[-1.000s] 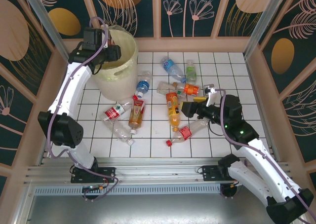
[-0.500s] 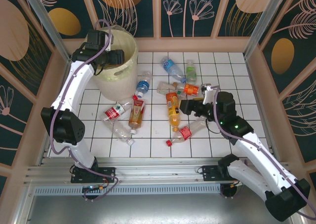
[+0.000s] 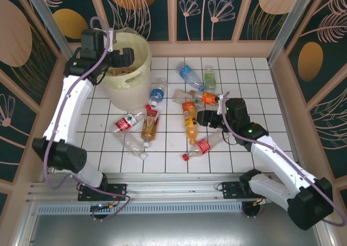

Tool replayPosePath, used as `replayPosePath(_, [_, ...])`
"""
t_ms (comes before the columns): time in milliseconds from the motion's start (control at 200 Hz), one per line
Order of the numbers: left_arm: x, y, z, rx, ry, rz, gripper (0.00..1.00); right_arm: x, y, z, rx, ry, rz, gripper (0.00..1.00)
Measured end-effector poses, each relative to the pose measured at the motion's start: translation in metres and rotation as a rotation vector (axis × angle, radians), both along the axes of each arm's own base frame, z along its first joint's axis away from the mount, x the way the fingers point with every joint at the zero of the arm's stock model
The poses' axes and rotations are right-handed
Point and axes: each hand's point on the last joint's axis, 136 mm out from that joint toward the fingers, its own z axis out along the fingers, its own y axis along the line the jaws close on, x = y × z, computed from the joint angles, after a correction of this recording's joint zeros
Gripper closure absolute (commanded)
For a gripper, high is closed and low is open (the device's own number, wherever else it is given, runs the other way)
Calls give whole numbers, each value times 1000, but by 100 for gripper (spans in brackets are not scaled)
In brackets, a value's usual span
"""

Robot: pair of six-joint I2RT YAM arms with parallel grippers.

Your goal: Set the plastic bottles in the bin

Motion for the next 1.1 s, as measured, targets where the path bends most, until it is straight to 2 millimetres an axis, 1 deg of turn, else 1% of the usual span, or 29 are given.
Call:
replayPosePath(75, [-20, -1, 25, -26, -68, -24, 1, 2, 1, -14, -29, 35, 2, 24])
replayPosePath(165, [-47, -4, 47, -63, -139, -69, 1, 3, 2, -28, -54, 73, 8, 20])
replayPosePath(205, [-59, -6, 53, -81, -165, -91, 1, 3, 4, -33, -62, 83, 12, 18])
replayPosePath(275, [-77, -13, 56, -108, -189, -131, 1, 3, 8, -42, -72, 99, 22, 16])
replayPosePath(340, [-93, -21, 50, -129, -191, -168, 1, 2, 11, -53, -81, 114, 33, 14])
replayPosePath(435, [-115, -42, 31, -161, -166, -246, 1, 0, 15, -72, -103, 148, 44, 12])
replayPosePath(530, [-133, -60, 13, -201, -135, -323, 1, -1, 19, -88, -135, 175, 55, 12])
replayPosePath(600, [-143, -69, 4, -231, -123, -364, 1, -2, 25, -99, -159, 190, 65, 12])
replayPosePath(726, [-153, -77, -11, -264, -106, -402, 1, -4, 31, -118, -198, 213, 77, 12])
replayPosePath(911, [-164, -92, -32, -316, -64, -455, 1, 1, 37, -140, -251, 231, 72, 17])
replayPosePath(996, [-168, -98, -36, -334, -57, -473, 1, 3, 40, -145, -268, 231, 72, 19])
replayPosePath(1096, [-172, -102, -39, -355, -58, -490, 1, 7, 46, -147, -275, 224, 77, 24])
